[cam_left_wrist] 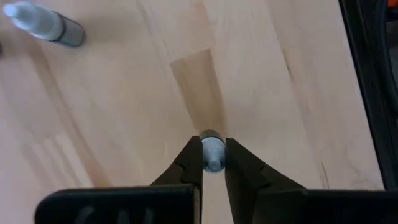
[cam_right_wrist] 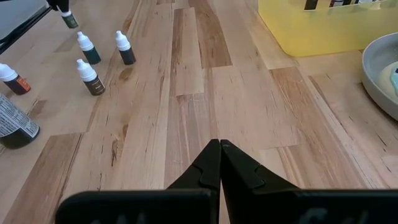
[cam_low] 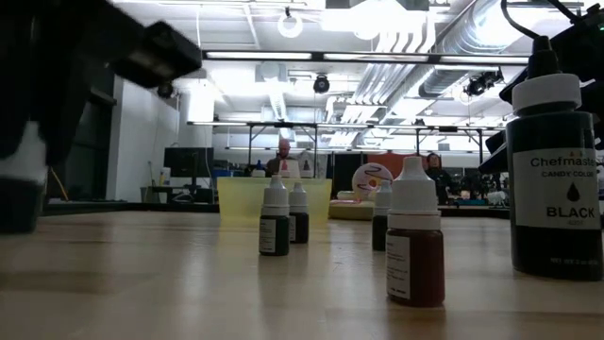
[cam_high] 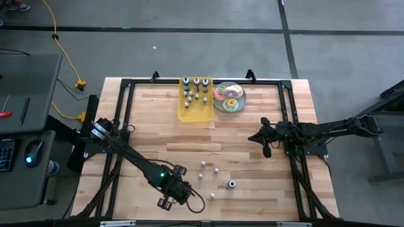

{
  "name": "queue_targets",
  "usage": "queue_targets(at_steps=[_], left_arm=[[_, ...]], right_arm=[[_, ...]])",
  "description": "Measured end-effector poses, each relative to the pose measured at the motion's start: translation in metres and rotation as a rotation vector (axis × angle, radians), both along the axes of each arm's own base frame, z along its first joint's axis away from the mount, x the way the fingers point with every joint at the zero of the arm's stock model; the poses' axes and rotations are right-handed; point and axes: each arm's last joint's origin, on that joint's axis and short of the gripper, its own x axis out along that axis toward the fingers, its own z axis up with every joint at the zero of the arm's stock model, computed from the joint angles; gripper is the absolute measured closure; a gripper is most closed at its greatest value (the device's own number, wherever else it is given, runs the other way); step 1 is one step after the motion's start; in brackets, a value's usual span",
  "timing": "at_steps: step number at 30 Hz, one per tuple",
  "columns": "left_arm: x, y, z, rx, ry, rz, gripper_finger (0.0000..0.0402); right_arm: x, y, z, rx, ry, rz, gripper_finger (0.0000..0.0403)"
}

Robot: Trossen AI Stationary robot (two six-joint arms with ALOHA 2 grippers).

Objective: Pick & Place food coloring
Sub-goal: Put the small black food coloring bottle into the bin

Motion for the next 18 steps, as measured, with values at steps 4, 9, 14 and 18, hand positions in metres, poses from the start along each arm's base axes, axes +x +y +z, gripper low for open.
queue_targets(at_steps=[4, 9, 14, 18], left_arm=[[0.002, -0.001, 0.015, -0.008, -0.016, 0.015, 0.0376], [0.001, 0.0, 0.035, -0.03, -0.054, 0.075, 0.0376], [-0.005, 0.005, 0.055, -0.083, -0.076, 0.159, 0.0369], [-0.012, 0.01, 0.067, -0.116, -0.08, 0.22, 0.037]], right_arm=[[0.0, 0.0, 0.0, 0.0, -0.001, 0.0, 0.0402], [0.0, 0.0, 0.0, 0.0, 0.0, 0.0, 0.0402], [0.0, 0.0, 0.0, 0.0, 0.001, 0.0, 0.0402], [0.0, 0.0, 0.0, 0.0, 0.0, 0.0, 0.0402]])
